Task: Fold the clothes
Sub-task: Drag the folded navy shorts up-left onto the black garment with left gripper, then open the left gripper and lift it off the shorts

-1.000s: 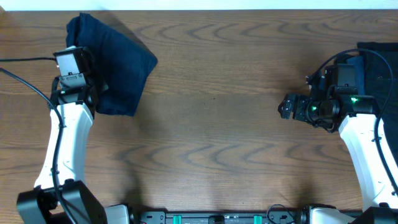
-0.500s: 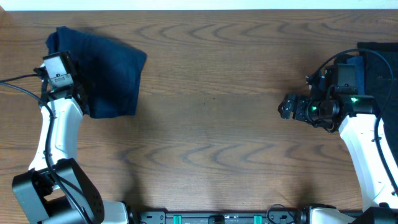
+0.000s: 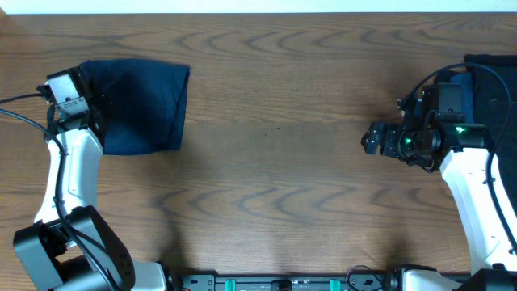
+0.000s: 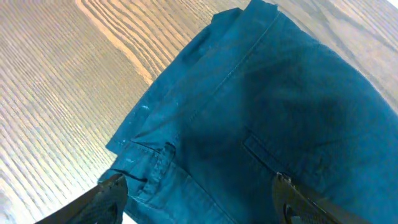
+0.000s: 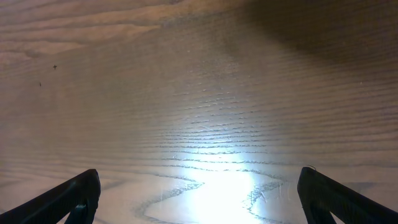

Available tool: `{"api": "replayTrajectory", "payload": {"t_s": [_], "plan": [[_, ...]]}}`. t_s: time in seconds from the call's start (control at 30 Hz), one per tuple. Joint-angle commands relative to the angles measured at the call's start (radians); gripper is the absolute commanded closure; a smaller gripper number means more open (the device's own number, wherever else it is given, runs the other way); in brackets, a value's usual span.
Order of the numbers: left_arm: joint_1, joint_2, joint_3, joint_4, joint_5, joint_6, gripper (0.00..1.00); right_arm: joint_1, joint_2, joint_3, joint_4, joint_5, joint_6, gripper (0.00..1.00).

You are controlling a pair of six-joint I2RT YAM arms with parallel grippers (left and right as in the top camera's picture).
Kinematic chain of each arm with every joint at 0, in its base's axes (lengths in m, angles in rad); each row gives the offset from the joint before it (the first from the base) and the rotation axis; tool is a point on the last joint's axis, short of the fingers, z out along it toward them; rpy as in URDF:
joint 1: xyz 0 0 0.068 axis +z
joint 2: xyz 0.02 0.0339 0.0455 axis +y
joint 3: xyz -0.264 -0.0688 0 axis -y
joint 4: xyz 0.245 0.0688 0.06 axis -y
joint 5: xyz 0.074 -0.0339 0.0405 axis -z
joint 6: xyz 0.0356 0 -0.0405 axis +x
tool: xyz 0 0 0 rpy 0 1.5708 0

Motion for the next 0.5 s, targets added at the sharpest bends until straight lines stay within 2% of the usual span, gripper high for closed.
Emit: {"api": "replayTrajectory", "payload": {"t_s": [0.0, 0.07, 0.1, 0.13, 0.2, 0.47], "plan": [[0.004, -0.015, 0.014, -0.009, -0.003, 0.052, 0.25, -0.004, -0.006, -0.003, -0.001, 0.006, -0.005, 0.01], [0.004, -0.015, 0.014, -0.025, 0.029, 0.051, 0.73, -0.004, -0.006, -0.003, -0.001, 0.006, -0.005, 0.01], [0.004, -0.015, 0.014, -0.031, 0.055, 0.051, 0.87, -0.004, -0.006, -0.003, -0.001, 0.006, -0.005, 0.01], [0.004, -0.015, 0.014, -0.035, 0.091, 0.051, 0.94, -0.004, -0.006, -0.003, -0.001, 0.006, -0.005, 0.01], [0.004, -0.015, 0.014, -0.039, 0.136, 0.046, 0.94, -0.004, -0.006, -0.003, -0.001, 0.006, -0.005, 0.01], [0.042, 0.001, 0.012, -0.043, 0.127, 0.029, 0.94, -0.004, -0.006, -0.003, -0.001, 0.006, -0.005, 0.01]]}}
